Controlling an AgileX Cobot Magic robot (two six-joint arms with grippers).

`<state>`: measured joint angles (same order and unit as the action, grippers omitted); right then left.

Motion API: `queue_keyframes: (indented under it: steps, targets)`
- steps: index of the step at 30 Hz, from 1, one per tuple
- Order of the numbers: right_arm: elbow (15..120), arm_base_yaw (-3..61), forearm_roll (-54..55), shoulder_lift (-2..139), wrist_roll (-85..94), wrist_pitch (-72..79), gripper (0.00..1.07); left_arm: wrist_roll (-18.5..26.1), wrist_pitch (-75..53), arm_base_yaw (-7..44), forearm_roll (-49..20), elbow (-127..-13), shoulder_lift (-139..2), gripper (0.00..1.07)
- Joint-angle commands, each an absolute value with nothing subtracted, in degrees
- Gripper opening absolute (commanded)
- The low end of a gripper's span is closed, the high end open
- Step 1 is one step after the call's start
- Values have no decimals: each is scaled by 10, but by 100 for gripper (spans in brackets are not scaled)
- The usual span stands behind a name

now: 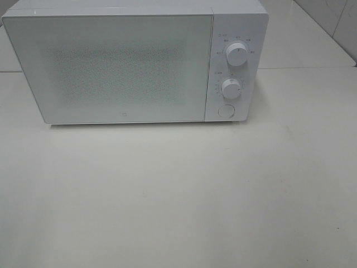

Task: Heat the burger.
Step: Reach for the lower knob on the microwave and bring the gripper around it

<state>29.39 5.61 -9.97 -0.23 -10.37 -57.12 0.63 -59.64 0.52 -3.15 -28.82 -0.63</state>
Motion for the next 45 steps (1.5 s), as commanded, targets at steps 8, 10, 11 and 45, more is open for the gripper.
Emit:
queue_keyframes:
  steps: [8, 10, 11, 45]
  targets:
    - [294, 53, -102, -14, -103, -572, 76, 6, -593, -37, -37, -286, 17, 98]
    - [294, 53, -102, -14, -103, -572, 76, 6, -593, -37, -37, -286, 17, 98]
    - [294, 53, -102, -14, -103, -572, 76, 6, -593, -37, -37, -286, 17, 98]
    - [294, 53, -102, -13, -103, -572, 76, 6, -593, -37, -37, -286, 16, 98]
